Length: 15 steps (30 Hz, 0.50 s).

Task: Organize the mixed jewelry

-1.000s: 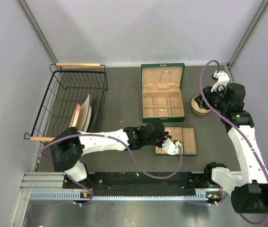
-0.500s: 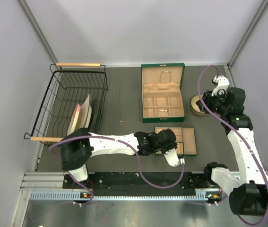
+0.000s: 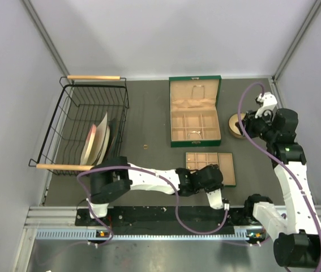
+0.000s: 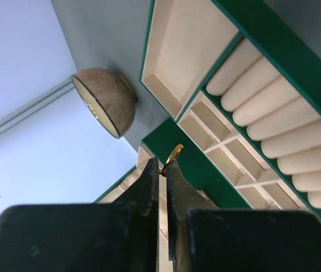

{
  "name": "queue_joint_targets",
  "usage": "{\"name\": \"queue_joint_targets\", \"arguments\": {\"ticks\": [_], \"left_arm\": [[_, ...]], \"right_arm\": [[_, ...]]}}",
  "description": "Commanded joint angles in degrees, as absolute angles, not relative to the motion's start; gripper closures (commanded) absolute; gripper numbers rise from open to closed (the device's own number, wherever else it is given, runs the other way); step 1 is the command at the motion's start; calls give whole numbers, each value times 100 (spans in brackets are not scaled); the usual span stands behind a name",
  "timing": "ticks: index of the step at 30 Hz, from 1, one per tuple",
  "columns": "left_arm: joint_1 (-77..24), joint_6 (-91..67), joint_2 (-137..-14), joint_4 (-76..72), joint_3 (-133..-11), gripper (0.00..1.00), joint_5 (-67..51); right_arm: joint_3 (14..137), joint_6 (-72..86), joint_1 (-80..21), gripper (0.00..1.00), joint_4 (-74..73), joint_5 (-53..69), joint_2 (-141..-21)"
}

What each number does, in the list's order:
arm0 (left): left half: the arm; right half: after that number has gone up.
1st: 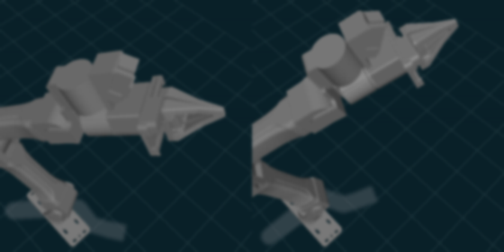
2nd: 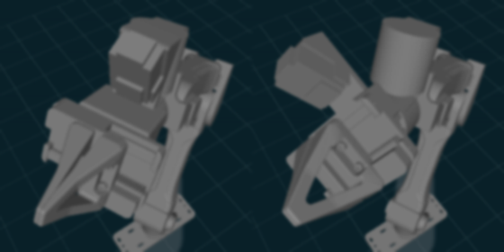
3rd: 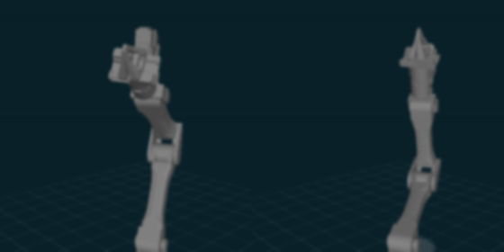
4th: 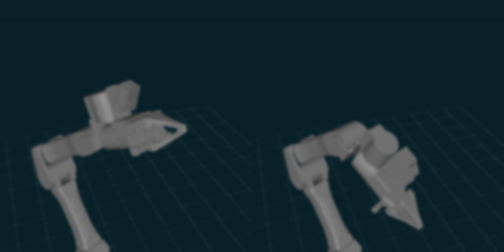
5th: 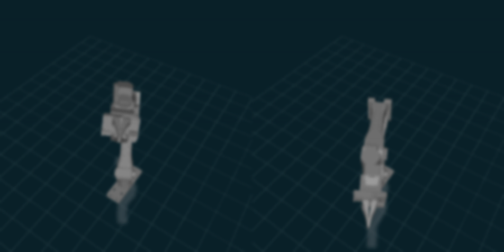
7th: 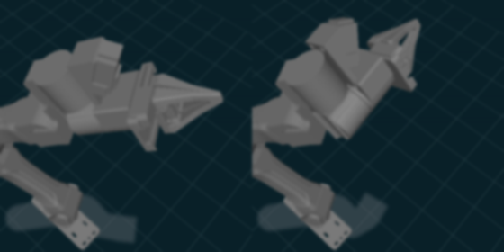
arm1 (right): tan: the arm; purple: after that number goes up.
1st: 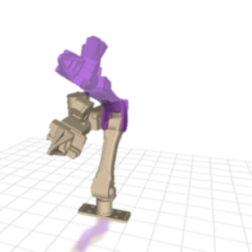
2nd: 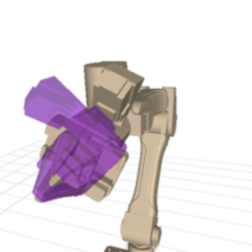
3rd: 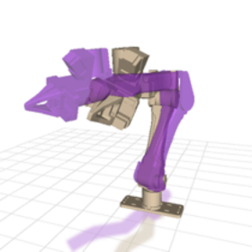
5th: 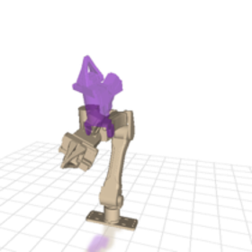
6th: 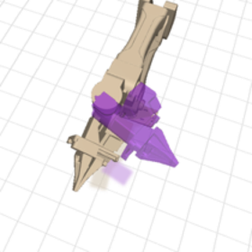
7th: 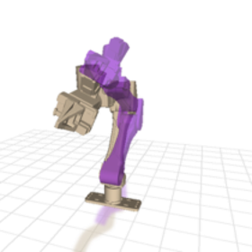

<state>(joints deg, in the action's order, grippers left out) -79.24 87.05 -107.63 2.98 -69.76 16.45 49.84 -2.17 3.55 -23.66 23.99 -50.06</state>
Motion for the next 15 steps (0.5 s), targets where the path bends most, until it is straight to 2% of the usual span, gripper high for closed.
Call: {"name": "queue_joint_targets", "arguments": {"ticks": [1, 15], "left_arm": [[-7972, 8930, -10968, -448, -7075, 100, 1714], [-7980, 9026, -11109, -668, -6970, 100, 1617]], "right_arm": [[5124, -334, 404, 64, -2382, 2628, -4825], [5168, -316, 404, 64, -2461, 2646, -4737]]}}
